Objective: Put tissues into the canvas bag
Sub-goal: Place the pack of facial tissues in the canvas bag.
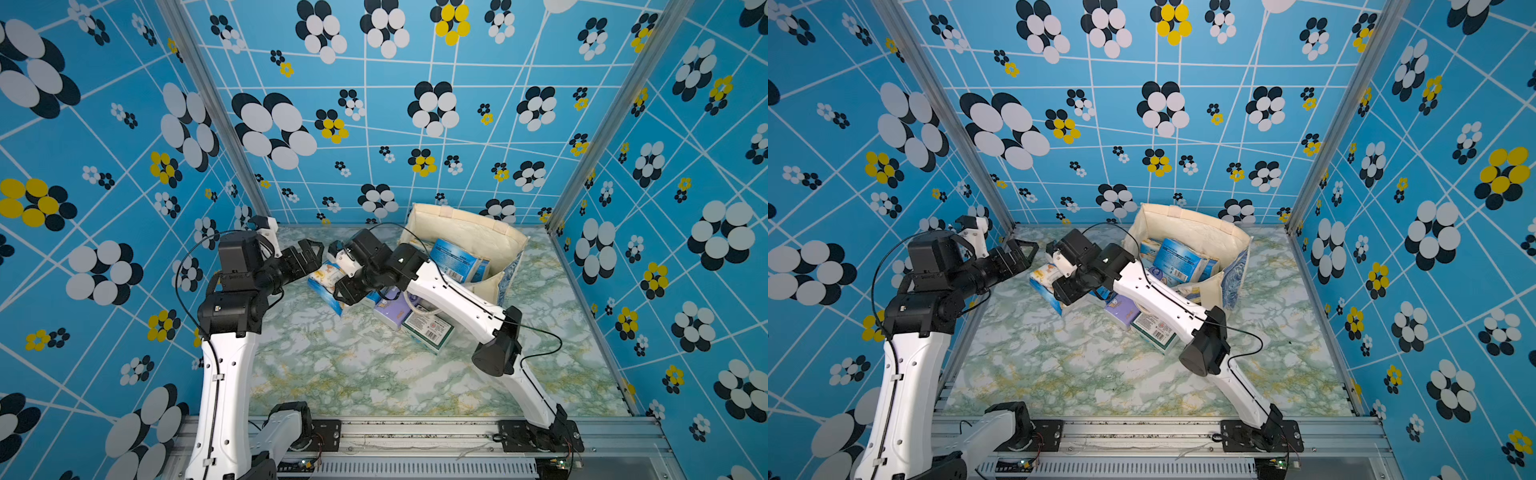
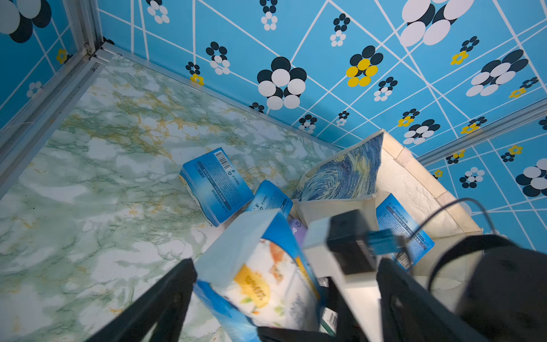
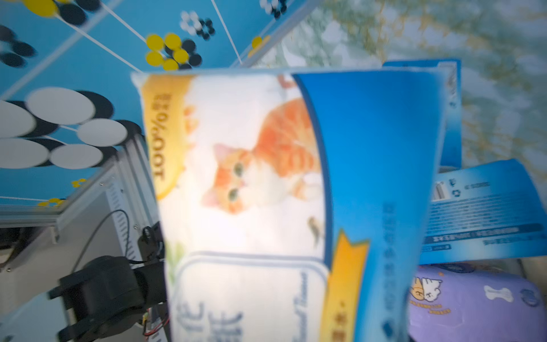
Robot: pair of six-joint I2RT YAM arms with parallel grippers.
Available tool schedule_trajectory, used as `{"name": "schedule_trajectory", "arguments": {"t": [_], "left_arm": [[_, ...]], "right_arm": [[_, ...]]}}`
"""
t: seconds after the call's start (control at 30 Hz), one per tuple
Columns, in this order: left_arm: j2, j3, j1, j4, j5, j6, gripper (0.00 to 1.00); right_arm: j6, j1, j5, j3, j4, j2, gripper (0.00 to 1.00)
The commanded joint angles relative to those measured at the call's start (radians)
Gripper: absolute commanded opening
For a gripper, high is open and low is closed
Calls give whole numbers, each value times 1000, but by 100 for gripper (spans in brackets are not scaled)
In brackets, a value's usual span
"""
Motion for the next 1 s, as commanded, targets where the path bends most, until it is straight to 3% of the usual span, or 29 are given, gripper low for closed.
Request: {"name": "schedule_trajectory", "arguments": {"t": [0.0,0.23,0.4,0.57,0.67,0.83,0.97], "left_arm": [[-2,39,13,-24,-2,24,99],[48,81,-20,-8,37,10,99],[118,152,-193,-21,-92,64,99],[248,269,-347,-56,-181,131,99],[325,325,-400,-56,-200,150,92],[453,394,-486,-16,-230,184,92],[566,476,-525,4,-248,231,86]], "right_arm": [[-14,-51,-36,17,14,-115,48],[-66,-143,60,15,-38,-297,50],[-105,-197,268,-27,-94,-391,51],[-90,-269,394,-100,-122,-464,52],[-72,-304,473,-103,-179,-459,52],[-55,-318,504,-78,-296,-414,53],[-91,-319,556,51,-443,-325,54]]}}
